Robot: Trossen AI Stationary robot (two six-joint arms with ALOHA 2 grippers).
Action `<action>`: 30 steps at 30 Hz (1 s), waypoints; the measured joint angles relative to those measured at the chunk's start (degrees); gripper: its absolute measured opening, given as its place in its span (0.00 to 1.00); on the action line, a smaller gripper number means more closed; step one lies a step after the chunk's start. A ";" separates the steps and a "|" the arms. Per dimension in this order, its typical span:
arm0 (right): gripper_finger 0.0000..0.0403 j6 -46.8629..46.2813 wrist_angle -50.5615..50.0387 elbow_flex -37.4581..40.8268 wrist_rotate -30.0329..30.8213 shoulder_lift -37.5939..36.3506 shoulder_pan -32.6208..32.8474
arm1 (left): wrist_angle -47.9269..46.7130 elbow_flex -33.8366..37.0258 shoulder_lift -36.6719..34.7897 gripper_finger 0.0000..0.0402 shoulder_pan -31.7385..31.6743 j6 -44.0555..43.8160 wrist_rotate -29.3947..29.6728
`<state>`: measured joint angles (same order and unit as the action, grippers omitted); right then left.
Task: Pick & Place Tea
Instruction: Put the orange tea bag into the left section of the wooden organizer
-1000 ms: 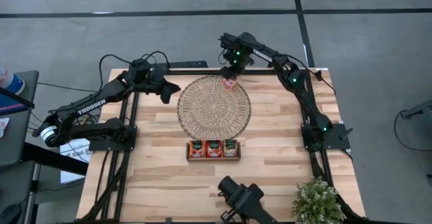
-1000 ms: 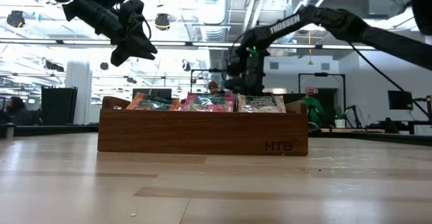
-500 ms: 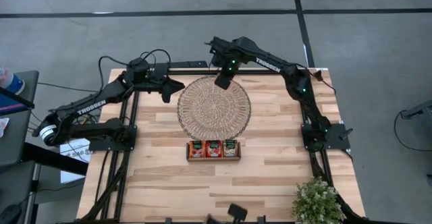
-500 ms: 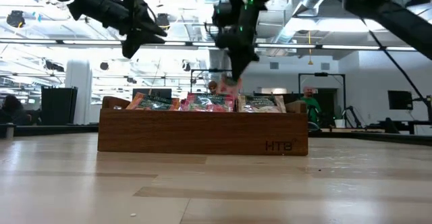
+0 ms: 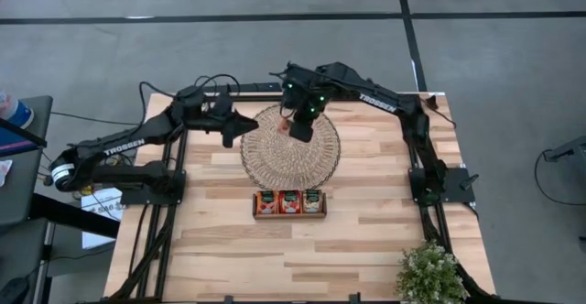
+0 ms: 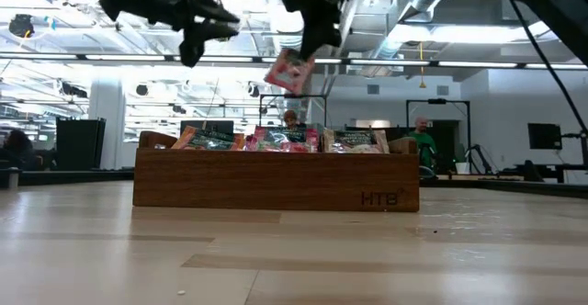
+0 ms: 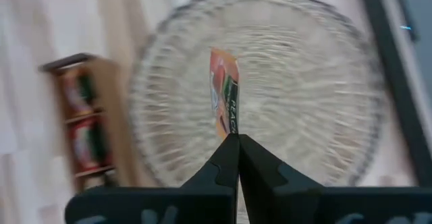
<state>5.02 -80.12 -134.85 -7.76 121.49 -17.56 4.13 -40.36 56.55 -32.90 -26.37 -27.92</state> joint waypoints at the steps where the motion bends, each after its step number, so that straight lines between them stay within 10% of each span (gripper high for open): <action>1: 0.00 0.00 -0.01 0.00 -1.01 0.00 0.55 | 1.63 0.00 0.49 0.22 1.23 -0.02 0.61; 30: 0.00 3.65 -3.52 -0.07 -11.89 0.02 3.54 | 20.03 0.00 14.36 0.22 12.41 -5.46 4.82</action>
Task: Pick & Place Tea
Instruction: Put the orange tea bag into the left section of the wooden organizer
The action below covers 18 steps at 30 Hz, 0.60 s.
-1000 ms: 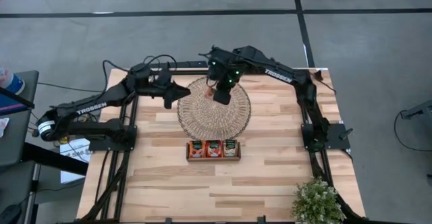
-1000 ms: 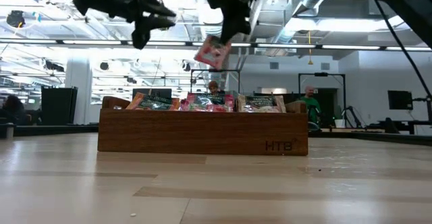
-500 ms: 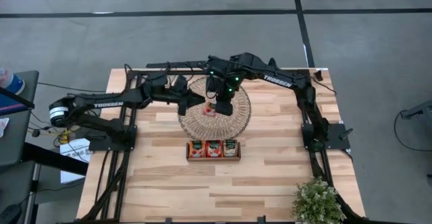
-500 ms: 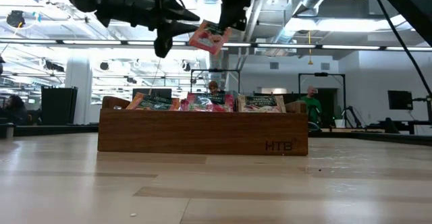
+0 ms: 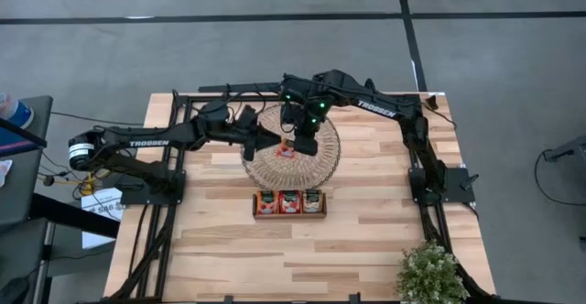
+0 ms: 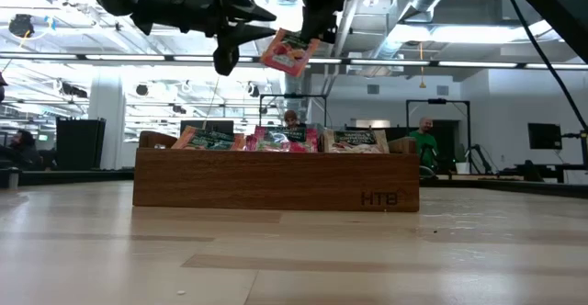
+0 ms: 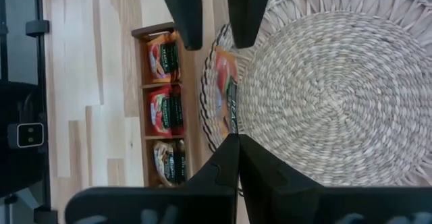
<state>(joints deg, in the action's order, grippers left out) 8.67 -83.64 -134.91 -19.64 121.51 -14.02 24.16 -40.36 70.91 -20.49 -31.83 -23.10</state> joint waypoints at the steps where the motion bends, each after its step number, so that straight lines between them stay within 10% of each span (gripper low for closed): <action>1: 0.00 0.04 0.00 0.00 0.00 0.00 0.00 | 0.02 0.00 0.00 0.22 0.00 0.01 0.60; 18: 0.00 0.85 0.99 0.00 -0.42 0.04 0.00 | -0.02 0.00 0.02 0.22 0.82 1.33 2.42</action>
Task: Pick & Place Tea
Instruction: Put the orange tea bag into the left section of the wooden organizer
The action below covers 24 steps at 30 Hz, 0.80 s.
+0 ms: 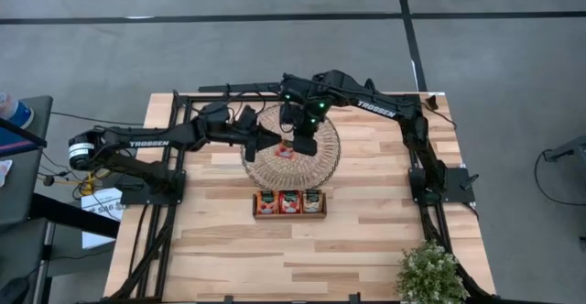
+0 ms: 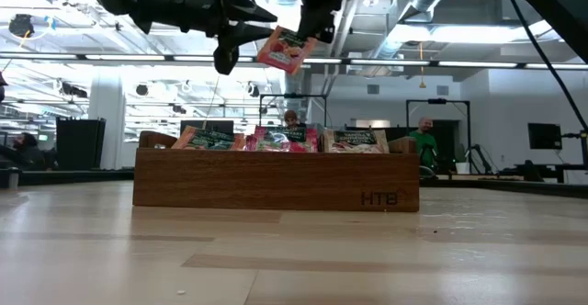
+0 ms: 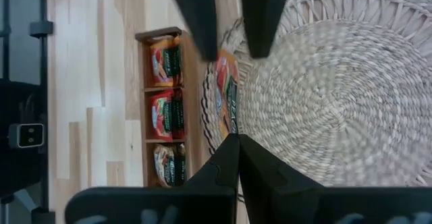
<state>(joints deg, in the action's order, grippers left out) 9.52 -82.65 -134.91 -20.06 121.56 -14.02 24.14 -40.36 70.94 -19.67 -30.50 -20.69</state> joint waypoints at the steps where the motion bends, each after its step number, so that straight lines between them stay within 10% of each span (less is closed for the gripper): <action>1: 0.00 -0.02 0.40 0.00 -0.63 0.02 -0.02 | 0.01 0.00 0.00 0.22 0.38 0.60 0.25; 24: 0.00 -1.51 0.15 0.00 -2.43 0.02 -0.91 | -12.49 -8.37 7.13 0.22 1.39 5.38 -1.60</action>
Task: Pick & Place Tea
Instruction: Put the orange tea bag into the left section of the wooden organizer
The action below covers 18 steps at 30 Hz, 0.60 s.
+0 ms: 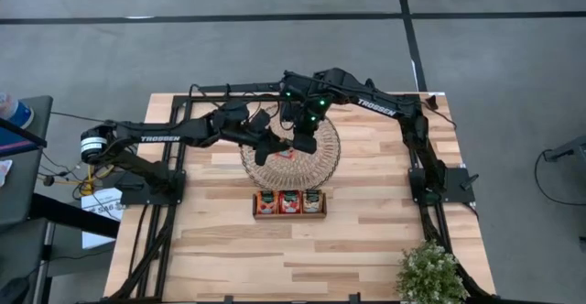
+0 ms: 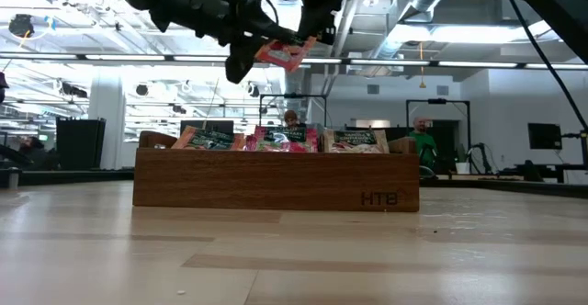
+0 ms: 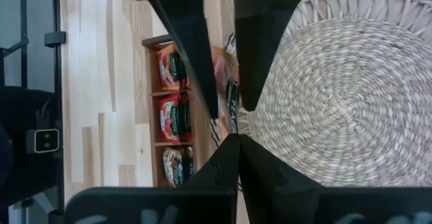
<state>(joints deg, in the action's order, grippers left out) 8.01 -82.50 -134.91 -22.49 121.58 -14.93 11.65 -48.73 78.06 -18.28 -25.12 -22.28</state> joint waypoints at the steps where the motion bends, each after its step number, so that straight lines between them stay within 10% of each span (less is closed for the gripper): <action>1: 0.00 0.00 -0.01 0.00 -0.01 0.01 0.04 | 0.19 0.00 0.00 0.21 -0.01 0.00 0.01; 18: 0.00 -0.04 -0.55 0.00 0.01 0.02 0.03 | 2.61 -0.02 -1.01 0.17 -1.25 -1.07 -0.28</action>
<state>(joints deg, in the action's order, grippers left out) 7.97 -83.05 -134.91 -22.48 121.60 -14.90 14.26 -48.75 77.06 -19.53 -26.20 -22.57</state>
